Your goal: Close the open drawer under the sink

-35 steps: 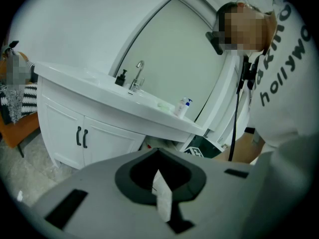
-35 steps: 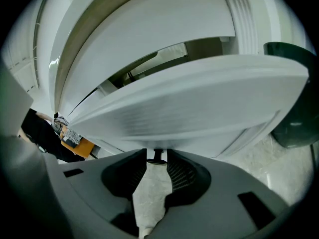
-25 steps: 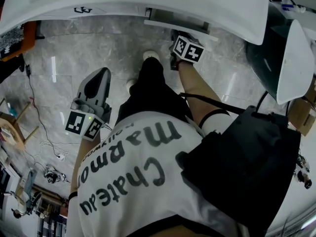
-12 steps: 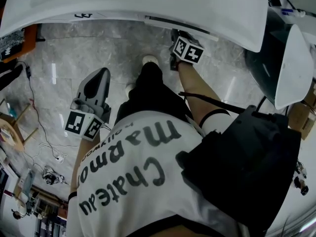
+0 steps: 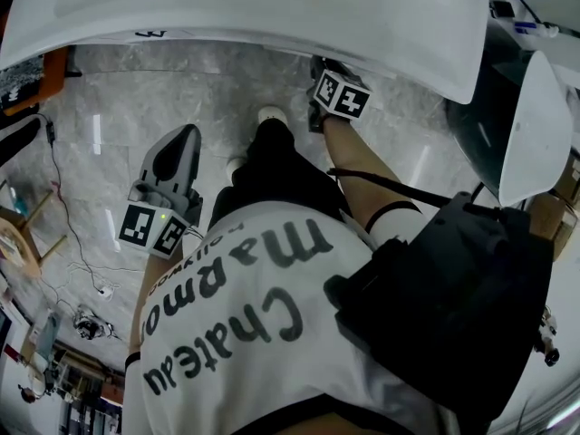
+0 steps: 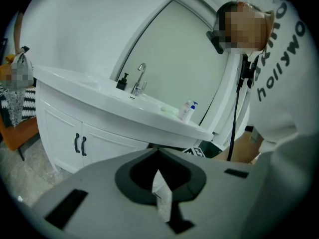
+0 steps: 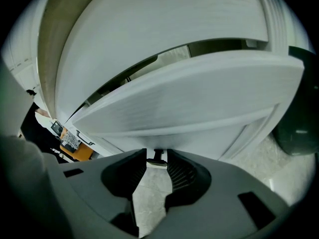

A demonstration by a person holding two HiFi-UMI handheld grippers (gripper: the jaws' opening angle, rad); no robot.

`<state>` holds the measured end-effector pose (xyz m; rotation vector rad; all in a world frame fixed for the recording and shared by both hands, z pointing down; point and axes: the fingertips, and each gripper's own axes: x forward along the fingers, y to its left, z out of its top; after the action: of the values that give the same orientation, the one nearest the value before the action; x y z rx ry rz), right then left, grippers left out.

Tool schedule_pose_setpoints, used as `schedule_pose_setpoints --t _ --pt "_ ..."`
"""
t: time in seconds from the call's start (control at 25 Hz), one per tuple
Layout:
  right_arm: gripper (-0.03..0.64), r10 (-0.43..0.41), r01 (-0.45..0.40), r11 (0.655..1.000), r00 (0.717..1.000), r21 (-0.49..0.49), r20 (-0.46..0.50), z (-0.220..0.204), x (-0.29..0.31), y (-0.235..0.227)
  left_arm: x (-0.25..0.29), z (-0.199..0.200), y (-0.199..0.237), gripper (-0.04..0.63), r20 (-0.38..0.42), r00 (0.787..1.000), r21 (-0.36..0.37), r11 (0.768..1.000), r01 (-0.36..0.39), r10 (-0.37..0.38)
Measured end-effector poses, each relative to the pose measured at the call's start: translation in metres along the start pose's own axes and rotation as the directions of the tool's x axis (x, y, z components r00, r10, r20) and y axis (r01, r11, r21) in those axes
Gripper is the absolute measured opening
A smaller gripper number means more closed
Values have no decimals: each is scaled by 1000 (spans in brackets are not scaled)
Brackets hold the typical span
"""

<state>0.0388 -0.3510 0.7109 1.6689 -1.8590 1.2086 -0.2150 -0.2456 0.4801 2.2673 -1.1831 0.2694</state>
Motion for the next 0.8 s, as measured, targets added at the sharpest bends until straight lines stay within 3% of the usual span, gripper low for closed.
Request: schedule_pose_setpoints --t 0.8 --pt "135 1 -2 1000 999 18 32 15 8 -3 13 -1 -4 9 17 999 -22 999 -43 44"
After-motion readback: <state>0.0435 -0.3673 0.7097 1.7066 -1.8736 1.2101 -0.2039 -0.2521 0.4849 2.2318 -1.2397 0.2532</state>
